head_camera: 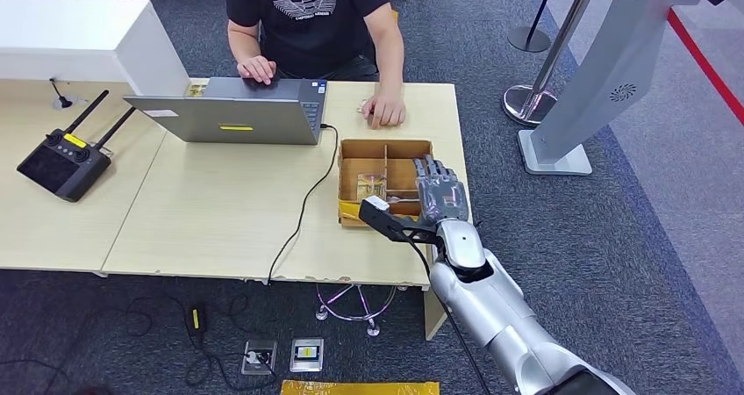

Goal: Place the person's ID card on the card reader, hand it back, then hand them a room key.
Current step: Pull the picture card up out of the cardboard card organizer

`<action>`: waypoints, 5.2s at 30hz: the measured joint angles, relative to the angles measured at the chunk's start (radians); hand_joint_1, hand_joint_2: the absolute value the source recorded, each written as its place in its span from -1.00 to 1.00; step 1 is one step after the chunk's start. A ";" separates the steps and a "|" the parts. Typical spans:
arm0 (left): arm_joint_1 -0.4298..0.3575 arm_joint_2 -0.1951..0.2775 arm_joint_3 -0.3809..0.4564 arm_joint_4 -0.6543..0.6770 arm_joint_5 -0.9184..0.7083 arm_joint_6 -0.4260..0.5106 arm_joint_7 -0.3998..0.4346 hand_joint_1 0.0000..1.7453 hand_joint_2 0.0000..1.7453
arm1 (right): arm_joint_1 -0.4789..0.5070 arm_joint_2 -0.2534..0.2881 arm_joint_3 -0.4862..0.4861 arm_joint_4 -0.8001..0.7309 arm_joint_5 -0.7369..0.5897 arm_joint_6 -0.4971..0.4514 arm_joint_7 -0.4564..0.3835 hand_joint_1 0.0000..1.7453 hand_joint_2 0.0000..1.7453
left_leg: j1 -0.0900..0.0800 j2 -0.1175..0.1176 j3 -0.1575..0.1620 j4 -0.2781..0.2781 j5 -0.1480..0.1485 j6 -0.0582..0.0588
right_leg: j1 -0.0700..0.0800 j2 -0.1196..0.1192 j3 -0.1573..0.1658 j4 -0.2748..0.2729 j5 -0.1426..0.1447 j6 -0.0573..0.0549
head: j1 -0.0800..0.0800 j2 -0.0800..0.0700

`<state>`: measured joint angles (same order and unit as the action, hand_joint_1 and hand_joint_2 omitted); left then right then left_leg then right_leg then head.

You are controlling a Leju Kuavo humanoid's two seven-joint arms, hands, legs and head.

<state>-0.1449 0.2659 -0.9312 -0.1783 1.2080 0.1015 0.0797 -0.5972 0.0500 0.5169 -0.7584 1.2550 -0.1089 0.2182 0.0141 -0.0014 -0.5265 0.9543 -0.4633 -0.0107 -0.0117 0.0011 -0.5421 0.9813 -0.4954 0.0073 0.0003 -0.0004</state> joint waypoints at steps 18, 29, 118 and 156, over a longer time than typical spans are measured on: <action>0.000 0.000 -0.008 0.000 -0.004 -0.008 -0.001 -1.00 -1.00 | 0.021 -0.020 0.001 -0.017 -0.032 0.054 -0.022 -0.99 1.00 | 0.000 0.000 0.000 0.000 0.000 0.000 | 0.000 0.000 0.000 0.000 0.000 0.000 | 0.000 0.000; 0.000 0.003 -0.021 0.000 -0.007 -0.010 -0.001 -1.00 -1.00 | 0.044 -0.033 0.001 -0.046 -0.023 0.062 -0.009 -1.00 1.00 | 0.000 0.000 0.000 0.000 0.000 0.000 | 0.000 0.000 0.000 0.000 0.000 0.000 | 0.000 0.000; -0.007 0.008 -0.083 0.002 -0.022 -0.018 -0.021 -1.00 -1.00 | 0.103 -0.072 -0.016 -0.223 -0.083 0.096 -0.020 -1.00 1.00 | 0.000 0.001 0.000 0.000 0.000 0.000 | 0.000 0.000 0.000 0.000 0.000 0.000 | 0.000 0.000; -0.012 0.008 -0.102 0.002 -0.024 -0.018 -0.022 -1.00 -1.00 | 0.081 -0.013 0.003 -0.171 -0.034 0.069 -0.051 -1.00 1.00 | 0.000 0.000 0.000 0.000 0.000 0.000 | 0.000 0.000 0.000 0.001 0.000 0.000 | 0.000 0.000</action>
<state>-0.1565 0.2739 -1.0334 -0.1759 1.1841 0.0835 0.0582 -0.5162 0.0374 0.5195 -0.9296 1.2206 -0.0403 0.1671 0.0141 -0.0009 -0.5268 0.9543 -0.4632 -0.0110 -0.0117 0.0012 -0.5423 0.9820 -0.4955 0.0072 0.0004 -0.0004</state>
